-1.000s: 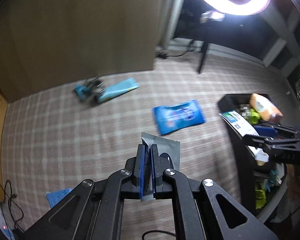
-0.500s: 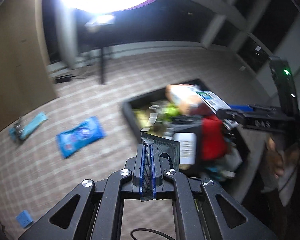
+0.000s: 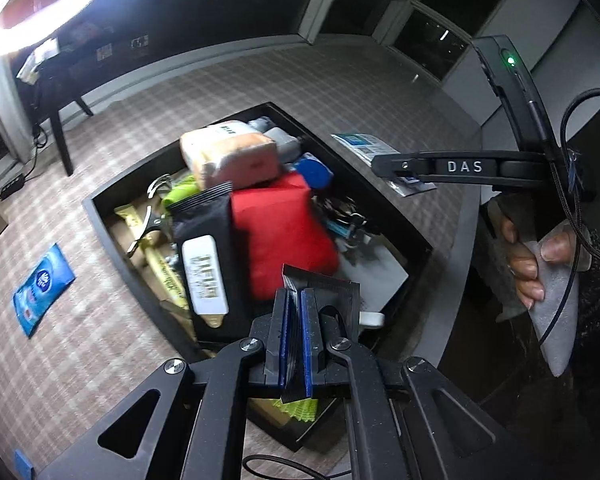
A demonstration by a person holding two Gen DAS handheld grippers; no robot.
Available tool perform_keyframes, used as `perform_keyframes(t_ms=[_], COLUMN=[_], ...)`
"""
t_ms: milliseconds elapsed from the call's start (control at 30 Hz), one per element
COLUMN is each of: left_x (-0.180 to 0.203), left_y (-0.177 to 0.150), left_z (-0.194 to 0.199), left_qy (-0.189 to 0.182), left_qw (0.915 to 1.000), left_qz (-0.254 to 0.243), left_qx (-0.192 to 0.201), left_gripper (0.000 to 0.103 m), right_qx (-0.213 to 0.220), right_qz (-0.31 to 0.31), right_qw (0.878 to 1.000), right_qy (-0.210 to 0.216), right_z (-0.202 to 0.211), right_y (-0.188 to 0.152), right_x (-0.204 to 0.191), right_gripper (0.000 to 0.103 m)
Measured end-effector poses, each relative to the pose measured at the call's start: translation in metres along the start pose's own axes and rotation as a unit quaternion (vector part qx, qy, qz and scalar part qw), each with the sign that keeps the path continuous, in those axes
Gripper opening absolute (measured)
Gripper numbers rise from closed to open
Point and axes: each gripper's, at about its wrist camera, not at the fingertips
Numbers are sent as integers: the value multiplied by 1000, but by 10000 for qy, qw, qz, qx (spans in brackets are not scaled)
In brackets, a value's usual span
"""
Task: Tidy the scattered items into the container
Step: 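Carry the sachet and card over the tray with both tools, then open both tools, dropping the sachet and card into the tray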
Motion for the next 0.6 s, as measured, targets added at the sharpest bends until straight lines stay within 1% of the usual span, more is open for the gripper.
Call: perform_keyframes(t_ms=[33, 67, 100, 133, 167, 233, 300, 467, 600], left_x=[4, 6, 8, 9, 10, 11, 10, 5, -2], left_y=[1, 1, 2, 2, 2, 1, 1, 0, -4], left_z=[-3, -5, -8, -10, -10, -9, -6, 3, 13], left_qy=[-4, 8, 99, 227, 317, 470, 511, 695, 831], left_qw=[10000, 9999, 9998, 9996, 9994, 9988, 9986, 9975, 9962], left_qz=[-72, -111, -105, -96, -123, -160, -133, -46, 47], left_qx=[-31, -72, -111, -109, -61, -11, 17, 132, 247], left_gripper=[6, 11, 20, 40, 44, 44, 44, 44, 44], right_qx=[-5, -18, -50, -93, -133, -125, -86, -136, -91], right_qz=[-8, 5, 26, 31, 16, 33, 93, 205, 315], right_qw=[10000, 10000, 10000, 9999, 9999, 9999, 9999, 9997, 9994], right_qy=[-7, 3, 30, 52, 38, -9, -51, 31, 110], right_z=[0, -1, -2, -3, -4, -3, -2, -4, -1], right_y=[-1, -1, -1, -1, -1, -2, -4, -5, -4], right_x=[2, 3, 4, 4, 4, 3, -1, -11, -24], right_gripper=[54, 55, 55, 55, 56, 56, 56, 56, 56])
Point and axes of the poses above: each gripper's, at about its wrist camera, not at the fingertips, and z roughly against the way its jaws point, x to its right, y to its top, and after that the axes turned 7 degrees about -y, right-handed
